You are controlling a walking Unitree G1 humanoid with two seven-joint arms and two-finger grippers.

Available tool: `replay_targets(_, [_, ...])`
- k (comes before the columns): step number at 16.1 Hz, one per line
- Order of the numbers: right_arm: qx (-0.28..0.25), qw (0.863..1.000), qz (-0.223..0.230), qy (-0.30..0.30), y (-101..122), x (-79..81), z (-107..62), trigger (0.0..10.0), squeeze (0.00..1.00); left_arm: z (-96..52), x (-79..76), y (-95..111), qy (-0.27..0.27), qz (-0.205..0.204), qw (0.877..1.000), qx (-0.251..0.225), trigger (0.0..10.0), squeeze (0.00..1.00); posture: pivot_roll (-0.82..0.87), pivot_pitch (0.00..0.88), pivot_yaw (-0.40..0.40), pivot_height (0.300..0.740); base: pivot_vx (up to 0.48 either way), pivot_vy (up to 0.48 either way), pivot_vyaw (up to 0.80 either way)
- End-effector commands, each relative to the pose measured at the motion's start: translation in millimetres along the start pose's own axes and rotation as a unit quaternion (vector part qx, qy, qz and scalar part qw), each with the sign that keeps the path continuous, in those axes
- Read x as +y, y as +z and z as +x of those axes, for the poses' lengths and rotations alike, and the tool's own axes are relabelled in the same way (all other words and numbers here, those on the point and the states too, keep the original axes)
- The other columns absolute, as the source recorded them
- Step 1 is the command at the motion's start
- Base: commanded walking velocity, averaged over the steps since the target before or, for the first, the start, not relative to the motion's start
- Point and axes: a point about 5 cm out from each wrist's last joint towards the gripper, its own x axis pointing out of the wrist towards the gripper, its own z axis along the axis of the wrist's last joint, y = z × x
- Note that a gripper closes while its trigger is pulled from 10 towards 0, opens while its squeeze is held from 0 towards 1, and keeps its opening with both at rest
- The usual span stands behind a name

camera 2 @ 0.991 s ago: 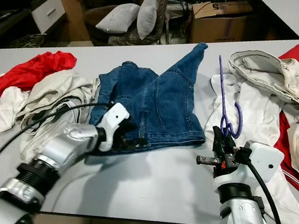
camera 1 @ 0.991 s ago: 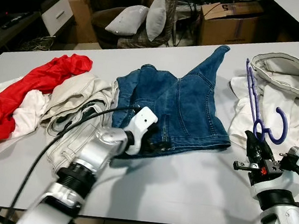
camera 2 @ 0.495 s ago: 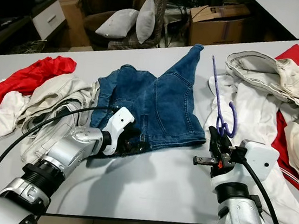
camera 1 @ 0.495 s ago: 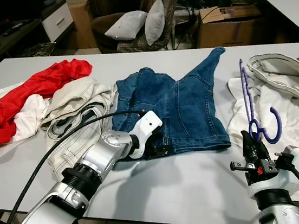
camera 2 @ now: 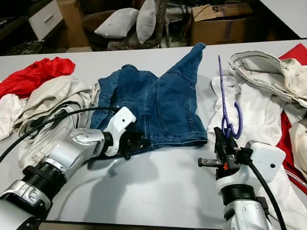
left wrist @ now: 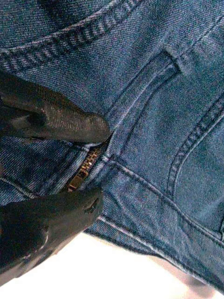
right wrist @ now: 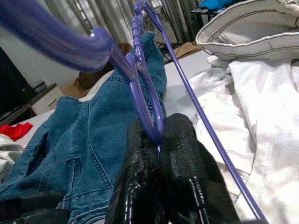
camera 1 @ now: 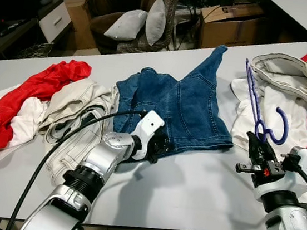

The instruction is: Hang hanger

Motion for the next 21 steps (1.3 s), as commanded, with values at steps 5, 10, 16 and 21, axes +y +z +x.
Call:
replay_targets(5, [0.03,1.0,0.006,0.0,-11,-2.4,1.0,10.0,0.0,-15.0,14.8,6,-0.014,-0.027,0.999,-0.027,0.0,0.0,-0.19,0.0,0.224,0.74,0.0,0.0,0.0])
replay_targets(10, [0.023,1.0,0.003,-0.004,-10,-4.4,2.0,10.0,0.0,-18.1,23.0,17,0.005,-0.031,0.998,-0.058,0.0,0.0,-0.19,0.0,0.233,0.74,0.0,0.0,0.0])
replay_targets(16, [0.034,0.999,0.015,0.013,-13,7.0,-8.3,10.0,0.0,-61.6,29.6,37,0.105,-0.018,0.971,-0.215,10.0,0.0,-0.2,0.0,0.228,0.74,0.0,0.0,0.0])
replay_targets(21, [0.029,0.997,-0.029,0.066,-9,7.7,11.5,10.0,0.0,-86.9,18.5,39,0.209,-0.013,0.94,-0.269,10.0,0.0,-0.17,0.0,0.101,0.74,0.0,0.0,0.0])
